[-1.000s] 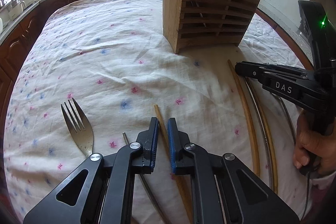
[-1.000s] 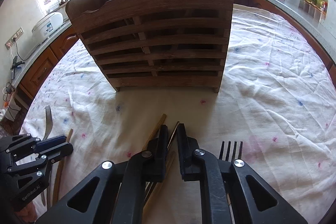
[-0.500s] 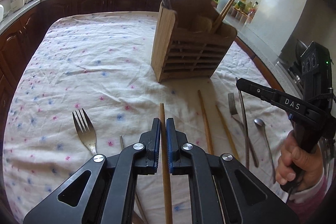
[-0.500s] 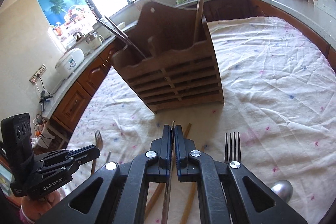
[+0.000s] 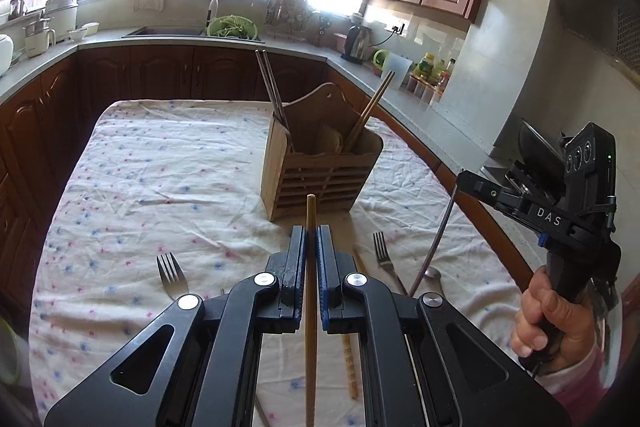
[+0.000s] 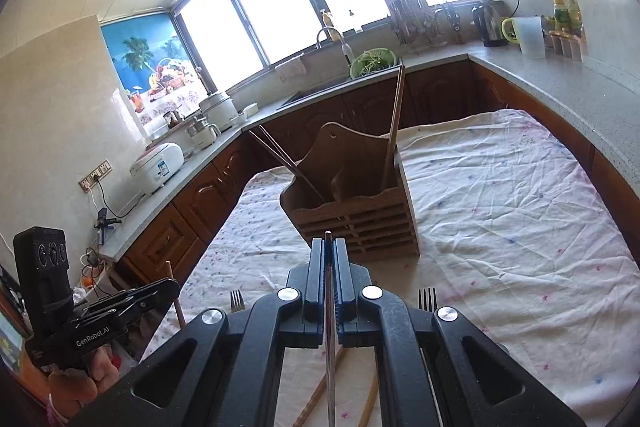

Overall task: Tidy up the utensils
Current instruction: 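Lift both chopsticks upright and carry them to the wooden holder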

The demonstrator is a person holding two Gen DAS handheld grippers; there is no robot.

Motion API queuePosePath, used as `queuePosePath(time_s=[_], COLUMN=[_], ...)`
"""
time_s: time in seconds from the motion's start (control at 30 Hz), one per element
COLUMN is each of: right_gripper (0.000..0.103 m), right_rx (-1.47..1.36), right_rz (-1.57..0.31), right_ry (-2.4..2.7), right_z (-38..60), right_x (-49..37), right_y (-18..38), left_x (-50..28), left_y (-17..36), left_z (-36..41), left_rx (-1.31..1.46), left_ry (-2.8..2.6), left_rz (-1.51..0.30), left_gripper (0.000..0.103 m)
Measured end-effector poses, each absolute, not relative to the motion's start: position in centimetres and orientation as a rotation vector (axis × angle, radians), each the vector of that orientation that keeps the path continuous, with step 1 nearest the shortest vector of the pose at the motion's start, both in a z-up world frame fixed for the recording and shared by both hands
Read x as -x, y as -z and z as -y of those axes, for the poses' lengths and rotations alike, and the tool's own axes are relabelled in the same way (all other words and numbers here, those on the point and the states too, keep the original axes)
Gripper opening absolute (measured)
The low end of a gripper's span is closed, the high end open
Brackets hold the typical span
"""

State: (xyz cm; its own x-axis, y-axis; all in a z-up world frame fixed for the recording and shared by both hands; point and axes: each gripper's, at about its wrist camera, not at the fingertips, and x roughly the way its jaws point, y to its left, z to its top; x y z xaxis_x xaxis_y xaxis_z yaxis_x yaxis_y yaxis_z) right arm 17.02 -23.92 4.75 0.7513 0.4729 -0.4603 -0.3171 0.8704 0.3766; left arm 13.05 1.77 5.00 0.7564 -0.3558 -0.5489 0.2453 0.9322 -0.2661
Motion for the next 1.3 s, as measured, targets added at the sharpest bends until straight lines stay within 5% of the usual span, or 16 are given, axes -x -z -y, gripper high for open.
queuePosePath(time_s=[1.3], right_gripper=[0.003], right_rx=[-0.258], right_rz=[-0.463], right_ry=[-0.418], right_z=[25.4], right_x=[-14.9], right_y=[-8.6], left_x=[-11.9], left_y=[-8.4], left_z=[-3.6], left_rx=[0.233], left_ry=[0.284], left_rz=[-0.496], left_gripper=[0.005])
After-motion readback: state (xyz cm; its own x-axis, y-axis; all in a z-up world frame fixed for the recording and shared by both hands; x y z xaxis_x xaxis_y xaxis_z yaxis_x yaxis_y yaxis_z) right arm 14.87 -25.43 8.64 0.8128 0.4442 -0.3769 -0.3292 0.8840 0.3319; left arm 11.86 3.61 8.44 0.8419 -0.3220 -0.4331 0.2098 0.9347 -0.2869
